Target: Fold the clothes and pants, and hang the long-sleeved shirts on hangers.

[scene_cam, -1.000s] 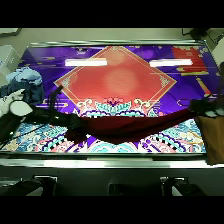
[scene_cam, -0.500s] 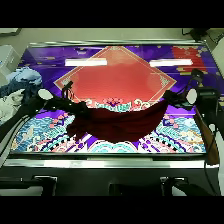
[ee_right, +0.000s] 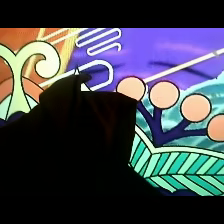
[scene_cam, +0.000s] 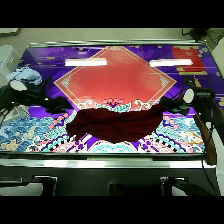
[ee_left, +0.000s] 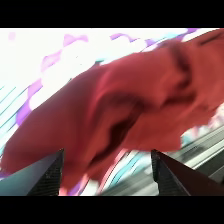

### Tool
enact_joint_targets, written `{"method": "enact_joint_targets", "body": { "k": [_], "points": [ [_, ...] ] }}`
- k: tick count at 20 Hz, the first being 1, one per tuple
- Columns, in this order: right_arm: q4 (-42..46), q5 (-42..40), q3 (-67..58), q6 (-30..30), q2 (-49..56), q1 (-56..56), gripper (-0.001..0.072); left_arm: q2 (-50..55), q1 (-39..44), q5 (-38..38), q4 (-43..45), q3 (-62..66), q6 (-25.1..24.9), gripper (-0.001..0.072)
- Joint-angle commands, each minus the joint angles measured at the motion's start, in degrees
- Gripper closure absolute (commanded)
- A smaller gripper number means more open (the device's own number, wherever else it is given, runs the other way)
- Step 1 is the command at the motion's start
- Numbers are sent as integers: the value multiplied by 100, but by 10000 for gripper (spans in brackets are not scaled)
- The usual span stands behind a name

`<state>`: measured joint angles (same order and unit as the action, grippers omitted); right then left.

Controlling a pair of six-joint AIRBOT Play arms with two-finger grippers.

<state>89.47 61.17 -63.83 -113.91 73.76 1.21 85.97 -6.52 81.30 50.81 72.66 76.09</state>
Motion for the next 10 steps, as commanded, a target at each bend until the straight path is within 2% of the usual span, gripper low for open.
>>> {"method": "enact_joint_targets", "body": {
  "k": [1, 6, 8, 10],
  "points": [
    [-31, 509, 4, 382, 7, 4, 675, -776, -481, 326, 951, -887, 76, 135],
    [-105, 485, 4, 380, 7, 4, 675, -1294, -92, -1231, -264, -3397, -592, 136],
    [-175, 492, 4, 380, 7, 4, 675, -1248, 177, -1919, -511, -3840, -638, 142],
    [-203, 492, 4, 380, 7, 4, 675, -1152, 431, -2205, -745, -3930, -719, 143]
  ]
}}
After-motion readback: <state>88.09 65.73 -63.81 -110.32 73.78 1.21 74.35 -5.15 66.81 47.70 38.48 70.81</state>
